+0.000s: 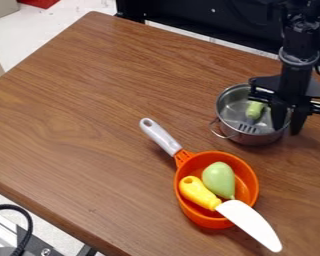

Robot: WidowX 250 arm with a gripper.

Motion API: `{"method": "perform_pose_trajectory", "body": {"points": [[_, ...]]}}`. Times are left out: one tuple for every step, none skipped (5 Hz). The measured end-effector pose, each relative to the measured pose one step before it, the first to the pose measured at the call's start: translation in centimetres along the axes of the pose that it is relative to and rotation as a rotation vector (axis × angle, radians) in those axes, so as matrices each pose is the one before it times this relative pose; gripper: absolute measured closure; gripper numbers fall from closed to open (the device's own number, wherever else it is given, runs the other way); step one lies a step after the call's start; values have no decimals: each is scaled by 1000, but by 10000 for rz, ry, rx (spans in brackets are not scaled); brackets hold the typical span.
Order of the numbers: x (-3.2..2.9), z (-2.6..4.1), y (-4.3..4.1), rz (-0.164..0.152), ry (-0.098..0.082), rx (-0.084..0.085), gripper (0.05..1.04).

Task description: It moves the pot from right corner to left

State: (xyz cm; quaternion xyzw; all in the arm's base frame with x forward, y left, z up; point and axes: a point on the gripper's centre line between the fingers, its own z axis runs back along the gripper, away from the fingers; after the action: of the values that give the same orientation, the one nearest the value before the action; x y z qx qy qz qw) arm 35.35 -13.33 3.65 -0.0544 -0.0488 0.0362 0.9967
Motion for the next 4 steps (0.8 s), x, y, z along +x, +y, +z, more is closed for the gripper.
{"method": "perform_pose_trajectory", "body": {"points": [[210, 188, 346, 153, -41, 229, 1011], [102, 240, 222, -47, -194, 622, 1023], [389, -370, 211, -30, 161, 846, 1028], [673, 93, 342, 161, 7, 220, 1028]]}}
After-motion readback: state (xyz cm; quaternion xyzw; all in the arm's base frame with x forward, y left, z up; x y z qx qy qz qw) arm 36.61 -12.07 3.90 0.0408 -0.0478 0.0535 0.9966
